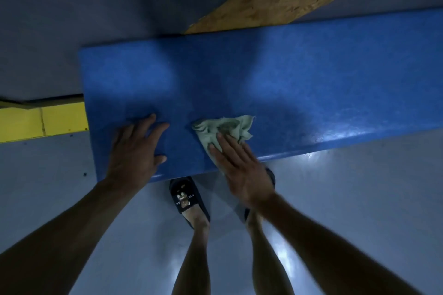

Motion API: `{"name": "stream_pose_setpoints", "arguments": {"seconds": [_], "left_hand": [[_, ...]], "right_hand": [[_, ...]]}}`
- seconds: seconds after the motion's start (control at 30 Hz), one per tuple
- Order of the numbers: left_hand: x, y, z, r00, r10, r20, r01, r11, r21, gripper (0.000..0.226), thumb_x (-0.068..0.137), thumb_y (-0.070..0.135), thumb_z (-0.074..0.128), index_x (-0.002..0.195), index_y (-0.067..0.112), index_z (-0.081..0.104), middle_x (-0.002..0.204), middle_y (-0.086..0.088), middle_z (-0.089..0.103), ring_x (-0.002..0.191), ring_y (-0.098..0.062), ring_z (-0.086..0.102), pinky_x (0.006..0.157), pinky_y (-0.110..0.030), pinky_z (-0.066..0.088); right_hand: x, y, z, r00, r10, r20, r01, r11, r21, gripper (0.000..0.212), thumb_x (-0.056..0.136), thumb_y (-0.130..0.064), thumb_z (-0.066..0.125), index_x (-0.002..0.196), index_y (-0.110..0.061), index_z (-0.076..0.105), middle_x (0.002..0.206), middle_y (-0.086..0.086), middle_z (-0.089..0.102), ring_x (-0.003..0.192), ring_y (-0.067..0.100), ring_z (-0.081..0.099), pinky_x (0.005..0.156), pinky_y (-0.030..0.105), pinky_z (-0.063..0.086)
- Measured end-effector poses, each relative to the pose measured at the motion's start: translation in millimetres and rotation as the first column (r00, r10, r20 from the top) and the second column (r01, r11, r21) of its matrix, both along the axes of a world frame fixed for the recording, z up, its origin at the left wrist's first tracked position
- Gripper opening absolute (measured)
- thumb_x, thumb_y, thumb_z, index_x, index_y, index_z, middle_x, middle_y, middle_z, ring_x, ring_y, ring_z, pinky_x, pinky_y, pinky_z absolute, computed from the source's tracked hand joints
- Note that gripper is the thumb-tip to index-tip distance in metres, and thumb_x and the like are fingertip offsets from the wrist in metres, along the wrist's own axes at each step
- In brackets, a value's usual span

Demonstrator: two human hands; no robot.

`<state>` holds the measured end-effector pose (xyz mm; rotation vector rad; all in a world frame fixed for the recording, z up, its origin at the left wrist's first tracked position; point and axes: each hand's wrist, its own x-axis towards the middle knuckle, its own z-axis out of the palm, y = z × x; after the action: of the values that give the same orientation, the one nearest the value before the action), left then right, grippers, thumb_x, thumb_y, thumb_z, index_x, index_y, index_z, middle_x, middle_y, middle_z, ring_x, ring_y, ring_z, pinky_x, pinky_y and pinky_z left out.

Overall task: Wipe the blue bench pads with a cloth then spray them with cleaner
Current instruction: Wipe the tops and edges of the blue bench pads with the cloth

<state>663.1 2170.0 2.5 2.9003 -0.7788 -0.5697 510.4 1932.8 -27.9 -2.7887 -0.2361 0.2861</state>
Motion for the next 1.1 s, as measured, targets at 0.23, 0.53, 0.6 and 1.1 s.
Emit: {"name": "stream_pose_setpoints", "arguments": {"seconds": [0.23, 0.53, 0.6, 1.1], "left_hand": [[20.4, 3.9, 10.1, 0.997, -0.071, 0.032, 0.072, 0.997, -0.032, 0.088, 0.063, 0.036, 0.089, 0.14, 0.027, 0.047, 0.143, -0.002, 0.047, 0.119, -0.037, 0.049, 0.101, -0.051, 0.04], [45.6, 1.7, 5.0, 0.998, -0.004, -0.066, 0.01, 0.997, 0.081, 0.101, 0.077, 0.044, 0.078, 0.156, 0.035, 0.016, 0.166, 0.004, 0.004, 0.15, -0.029, 0.011, 0.12, -0.05, 0.017], [43.8, 1.3, 4.2, 0.997, 0.019, -0.077, -0.013, 0.997, 0.079, 0.101, 0.078, 0.043, 0.077, 0.156, 0.037, 0.013, 0.166, 0.005, 0.002, 0.151, -0.028, 0.009, 0.12, -0.05, 0.017], [51.5, 1.7, 4.2, 0.998, -0.007, -0.065, 0.013, 0.997, 0.082, 0.1, 0.067, 0.039, 0.086, 0.151, 0.031, 0.032, 0.163, -0.002, 0.023, 0.145, -0.034, 0.026, 0.116, -0.055, 0.022]], "right_hand": [[16.5, -136.8, 5.9, 0.996, -0.061, 0.068, 0.069, 0.989, -0.127, 0.053, 0.102, -0.02, 0.04, 0.155, -0.018, 0.035, 0.163, 0.009, 0.027, 0.151, 0.027, 0.026, 0.116, 0.056, 0.03], [51.8, 29.5, -10.5, 0.811, -0.584, 0.037, 0.583, 0.811, 0.036, 0.065, 0.091, -0.016, 0.038, 0.156, -0.017, 0.032, 0.166, 0.009, 0.02, 0.155, 0.027, 0.01, 0.125, 0.049, 0.012], [45.6, 3.2, -4.8, 0.977, -0.214, 0.024, 0.214, 0.977, -0.001, 0.068, 0.092, -0.014, 0.047, 0.157, -0.019, 0.029, 0.167, 0.006, 0.017, 0.155, 0.025, 0.009, 0.124, 0.05, 0.017], [119.8, 24.0, -6.4, 0.79, -0.608, 0.077, 0.603, 0.794, 0.077, 0.067, 0.086, -0.02, 0.034, 0.151, -0.016, 0.043, 0.16, 0.015, 0.033, 0.152, 0.033, 0.022, 0.122, 0.053, 0.021]]}}
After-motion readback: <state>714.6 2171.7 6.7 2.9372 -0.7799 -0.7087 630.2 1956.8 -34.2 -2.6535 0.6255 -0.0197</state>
